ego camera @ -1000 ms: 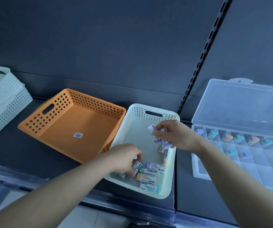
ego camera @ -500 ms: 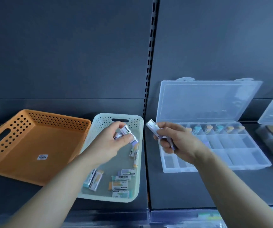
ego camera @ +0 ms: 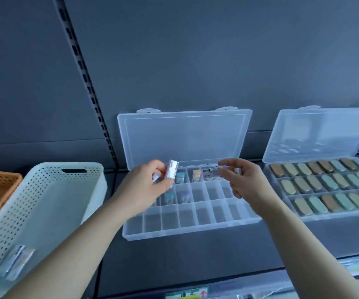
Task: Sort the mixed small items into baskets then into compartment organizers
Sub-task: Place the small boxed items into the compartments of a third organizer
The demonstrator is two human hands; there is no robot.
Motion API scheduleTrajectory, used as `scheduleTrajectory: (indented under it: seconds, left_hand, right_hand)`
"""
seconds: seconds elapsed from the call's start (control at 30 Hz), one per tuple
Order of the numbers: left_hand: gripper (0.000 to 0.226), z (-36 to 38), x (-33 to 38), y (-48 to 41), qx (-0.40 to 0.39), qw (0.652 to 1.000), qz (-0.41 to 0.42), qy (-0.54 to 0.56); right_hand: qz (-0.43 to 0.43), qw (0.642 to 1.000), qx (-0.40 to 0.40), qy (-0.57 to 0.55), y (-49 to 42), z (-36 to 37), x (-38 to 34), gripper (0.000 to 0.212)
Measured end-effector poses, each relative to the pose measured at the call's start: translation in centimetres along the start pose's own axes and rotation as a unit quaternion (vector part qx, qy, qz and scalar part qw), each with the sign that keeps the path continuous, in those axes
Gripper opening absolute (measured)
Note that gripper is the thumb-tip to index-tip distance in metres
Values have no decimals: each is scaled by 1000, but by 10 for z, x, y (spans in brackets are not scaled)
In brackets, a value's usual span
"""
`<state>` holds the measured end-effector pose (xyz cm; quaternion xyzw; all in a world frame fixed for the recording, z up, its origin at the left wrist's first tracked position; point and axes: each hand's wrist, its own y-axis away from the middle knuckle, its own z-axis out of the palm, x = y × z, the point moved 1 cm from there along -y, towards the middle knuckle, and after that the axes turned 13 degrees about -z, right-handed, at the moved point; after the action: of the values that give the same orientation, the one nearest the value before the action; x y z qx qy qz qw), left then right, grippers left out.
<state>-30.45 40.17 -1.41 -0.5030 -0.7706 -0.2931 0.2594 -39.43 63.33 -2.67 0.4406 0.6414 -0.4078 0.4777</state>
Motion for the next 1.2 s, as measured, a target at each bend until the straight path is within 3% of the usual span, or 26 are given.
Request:
scheduleTrajectory:
  seconds: [0.1, 0.23, 0.57, 0.67, 1.2]
  left_hand:
    - [3, 21, 20, -7, 40, 998, 28, -44]
    - [16, 47, 37, -15, 50, 990, 48, -122]
    - [14, 76, 53, -34, 74, 965, 9, -250]
    - [2, 72, 58, -35, 74, 962, 14, -263]
    - [8, 89, 45, -47, 11, 958, 32, -284]
  right_hand:
    - [-23, 998, -1, 56, -6, -18, 14, 6]
    - [-50, 994, -13, 101, -13, -31, 28, 8]
    - [-84, 982, -58, 159, -20, -37, 44, 6]
    - [-87, 980, -74, 166, -23, -34, 48, 6]
    - [-102, 967, -83, 216, -24, -23, 53, 3]
